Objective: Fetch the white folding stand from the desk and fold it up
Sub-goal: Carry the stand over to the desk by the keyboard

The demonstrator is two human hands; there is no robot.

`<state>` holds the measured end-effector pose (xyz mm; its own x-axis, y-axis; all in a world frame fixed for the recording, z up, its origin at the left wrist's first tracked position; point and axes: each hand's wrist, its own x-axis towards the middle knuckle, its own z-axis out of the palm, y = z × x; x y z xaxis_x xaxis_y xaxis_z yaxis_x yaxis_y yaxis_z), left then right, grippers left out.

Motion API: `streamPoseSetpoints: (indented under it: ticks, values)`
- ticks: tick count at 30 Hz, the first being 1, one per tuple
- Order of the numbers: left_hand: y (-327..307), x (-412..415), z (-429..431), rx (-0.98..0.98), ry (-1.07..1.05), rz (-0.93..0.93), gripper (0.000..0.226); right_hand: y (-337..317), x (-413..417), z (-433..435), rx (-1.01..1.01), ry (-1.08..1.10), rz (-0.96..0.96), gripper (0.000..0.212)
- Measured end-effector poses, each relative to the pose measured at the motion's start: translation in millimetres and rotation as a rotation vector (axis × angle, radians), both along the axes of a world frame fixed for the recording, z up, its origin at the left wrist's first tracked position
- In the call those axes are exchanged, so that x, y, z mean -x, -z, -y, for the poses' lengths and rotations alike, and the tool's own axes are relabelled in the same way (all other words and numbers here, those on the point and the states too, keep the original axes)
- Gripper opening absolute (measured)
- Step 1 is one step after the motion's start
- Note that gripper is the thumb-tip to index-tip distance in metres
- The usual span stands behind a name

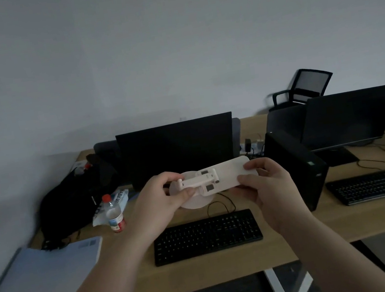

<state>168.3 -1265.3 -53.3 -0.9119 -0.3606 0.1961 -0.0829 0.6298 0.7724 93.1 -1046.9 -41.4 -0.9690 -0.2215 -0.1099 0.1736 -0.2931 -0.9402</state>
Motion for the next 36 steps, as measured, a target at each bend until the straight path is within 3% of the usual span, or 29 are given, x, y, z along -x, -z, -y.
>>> streamPoseSetpoints:
  ticks: [10, 17, 25, 36]
  values:
    - [7, 157, 31, -0.078, 0.061, -0.043, 0.043, -2, 143, 30, -0.168, 0.072, -0.05, 0.022]
    - [3, 237, 41, -0.08, 0.105, -0.033, 0.045, -6, 217, 39, -0.111, 0.128, -0.048, 0.006]
    - [7, 289, 40, -0.076, 0.051, -0.015, 0.044, 2, 281, 43, -0.082, 0.096, -0.056, 0.021]
    - [29, 349, 6, 0.023, -0.126, 0.054, 0.043, 33, 383, 24, 0.0, -0.105, 0.003, 0.048]
